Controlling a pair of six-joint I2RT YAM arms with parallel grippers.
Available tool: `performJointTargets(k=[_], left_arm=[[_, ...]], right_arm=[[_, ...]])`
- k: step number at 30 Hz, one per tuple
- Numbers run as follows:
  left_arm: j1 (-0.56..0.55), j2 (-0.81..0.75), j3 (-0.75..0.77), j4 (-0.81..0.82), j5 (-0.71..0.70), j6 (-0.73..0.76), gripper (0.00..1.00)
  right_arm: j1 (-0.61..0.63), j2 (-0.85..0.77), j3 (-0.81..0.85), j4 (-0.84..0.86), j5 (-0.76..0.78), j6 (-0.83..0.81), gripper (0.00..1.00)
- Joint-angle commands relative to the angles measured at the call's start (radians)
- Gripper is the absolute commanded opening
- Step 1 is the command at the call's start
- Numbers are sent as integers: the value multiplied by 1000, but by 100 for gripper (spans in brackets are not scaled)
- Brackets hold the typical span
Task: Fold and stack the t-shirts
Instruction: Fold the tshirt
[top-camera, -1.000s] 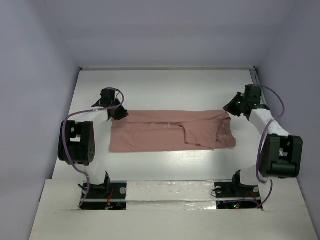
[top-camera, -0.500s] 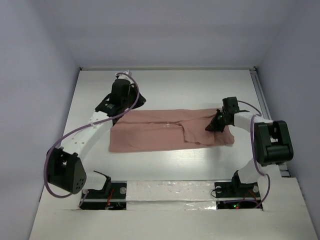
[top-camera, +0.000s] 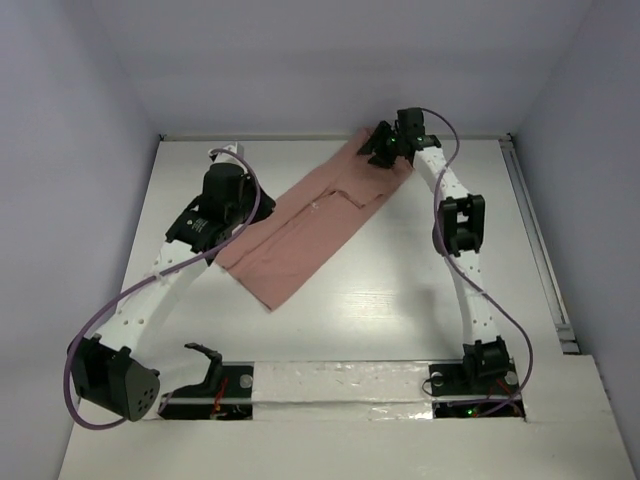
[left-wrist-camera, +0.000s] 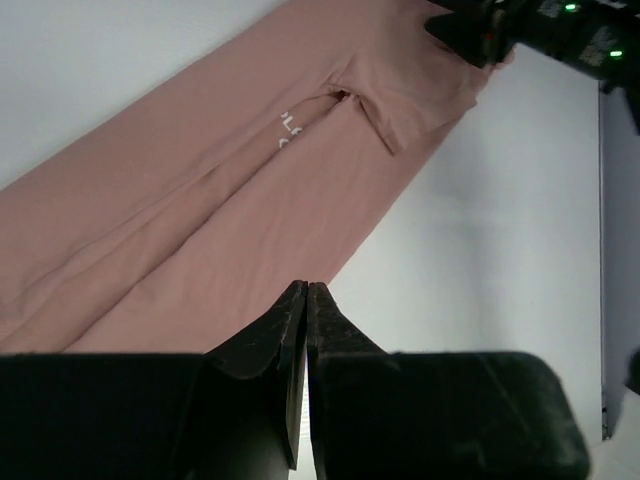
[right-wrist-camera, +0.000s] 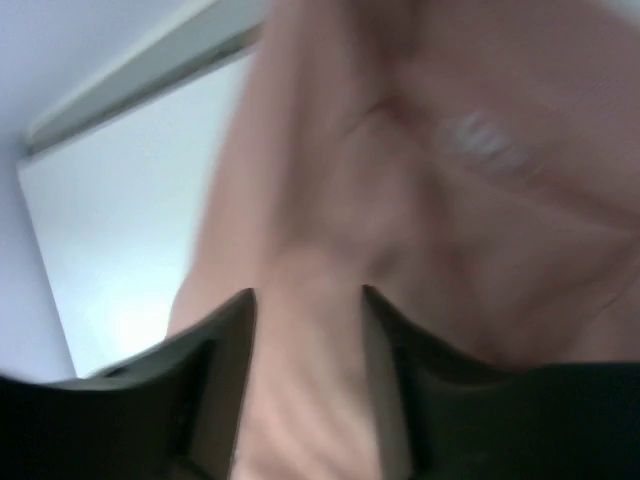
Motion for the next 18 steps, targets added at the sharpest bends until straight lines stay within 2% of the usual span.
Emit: performJointTargets(k=[1,2,3,4,5,6,8,9,11,12,14,15,17,18], left_arm=[[-1,-13,54,-43,-38,22,1],[-1,-7,63,-38,-36,25,2],[-1,-5,78,-34,-35,25,5],[-1,-2,83,-26,-33,27,6],[-1,3,91,-25,-30,31,8],[-1,6,104,-26,-32,34,10],[-1,16,121,-35,-33,42,11],[8,22,144,-43,-36,54,11],[8,29,167,-52,-44,65,11],[8,32,187,-52,-42,76,10],[18,42,206,-69,-39,77,8],[18,47,216,-74,-32,77,5],[28,46,215,-77,-16,68,0],[28,42,204,-74,-6,60,0]], right_arm=[[55,-322,-109,10,-25,-79,63],[75,-599,-552,128,9,-85,74],[76,-709,-720,264,12,-62,86],[76,-800,-851,293,8,-45,87],[106,-953,-1088,325,-1,-24,86],[132,-1023,-1207,409,-1,13,55],[207,-1126,-1403,451,18,39,1],[302,-1179,-1530,454,64,54,0],[390,-1222,-1643,485,125,108,0],[458,-1252,-1751,547,143,184,10],[511,-1258,-1812,597,213,248,37],[531,-1247,-1825,603,233,269,58],[585,-1177,-1813,606,258,306,66],[602,-1148,-1799,615,259,326,67]])
